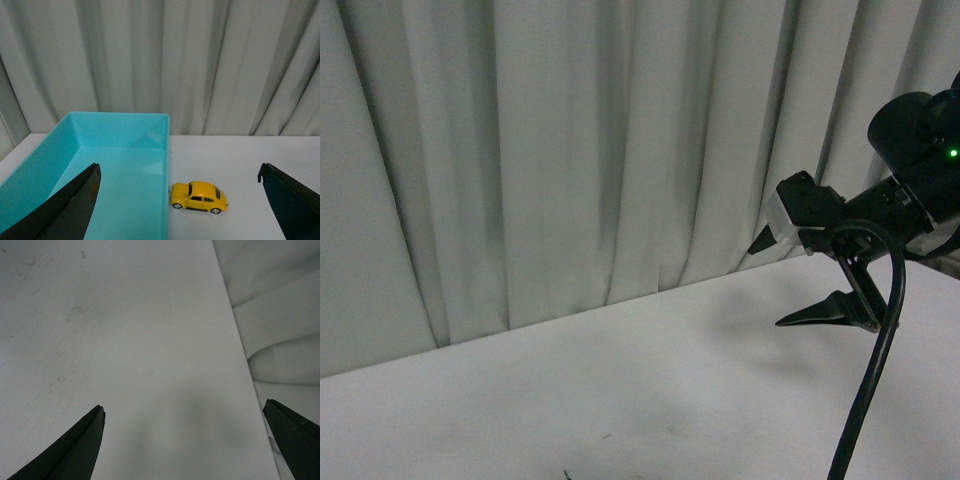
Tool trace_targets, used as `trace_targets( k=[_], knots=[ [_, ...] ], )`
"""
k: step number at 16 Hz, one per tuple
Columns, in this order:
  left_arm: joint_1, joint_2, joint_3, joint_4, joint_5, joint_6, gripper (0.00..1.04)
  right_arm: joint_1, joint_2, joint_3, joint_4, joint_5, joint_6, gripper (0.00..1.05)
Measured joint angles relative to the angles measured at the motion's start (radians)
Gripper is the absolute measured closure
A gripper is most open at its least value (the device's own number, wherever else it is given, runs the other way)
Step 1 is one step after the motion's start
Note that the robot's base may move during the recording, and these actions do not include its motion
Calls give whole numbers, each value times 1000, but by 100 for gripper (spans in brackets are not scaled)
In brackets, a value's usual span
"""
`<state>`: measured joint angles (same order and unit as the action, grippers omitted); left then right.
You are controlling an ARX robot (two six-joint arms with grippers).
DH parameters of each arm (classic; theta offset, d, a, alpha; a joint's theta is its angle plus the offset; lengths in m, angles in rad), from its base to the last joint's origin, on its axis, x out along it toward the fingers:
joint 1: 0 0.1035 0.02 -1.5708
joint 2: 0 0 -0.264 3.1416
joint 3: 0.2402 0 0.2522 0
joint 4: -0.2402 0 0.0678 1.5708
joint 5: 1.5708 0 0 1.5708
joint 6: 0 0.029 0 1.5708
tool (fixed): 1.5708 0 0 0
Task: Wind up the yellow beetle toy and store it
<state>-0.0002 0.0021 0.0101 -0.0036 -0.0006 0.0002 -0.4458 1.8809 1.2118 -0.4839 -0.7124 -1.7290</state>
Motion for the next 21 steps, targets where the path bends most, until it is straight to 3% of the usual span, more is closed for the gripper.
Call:
trace_targets(
  k=[4,5,6,7,9,11,13,17,21],
  knots=[
    [0,0,0,0,0,0,7,14,-104,-33,6,-3,3,6],
    [0,0,0,0,0,0,7,32,-154,-89,175,24,73,9],
    [0,0,0,0,0,0,7,77,-245,-254,557,201,294,20],
    [0,0,0,0,0,0,7,137,-340,-436,833,323,570,31],
    [0,0,0,0,0,0,7,246,-540,-668,1149,481,1107,52],
    [0,0,0,0,0,0,7,327,-784,-755,1129,586,1472,74],
    [0,0,0,0,0,0,7,351,-895,-866,1150,615,1653,99],
    [0,0,0,0,0,0,7,443,-1030,-1014,1143,703,1709,103],
    [0,0,0,0,0,0,7,451,-1160,-1102,1085,710,1712,103]
  ],
)
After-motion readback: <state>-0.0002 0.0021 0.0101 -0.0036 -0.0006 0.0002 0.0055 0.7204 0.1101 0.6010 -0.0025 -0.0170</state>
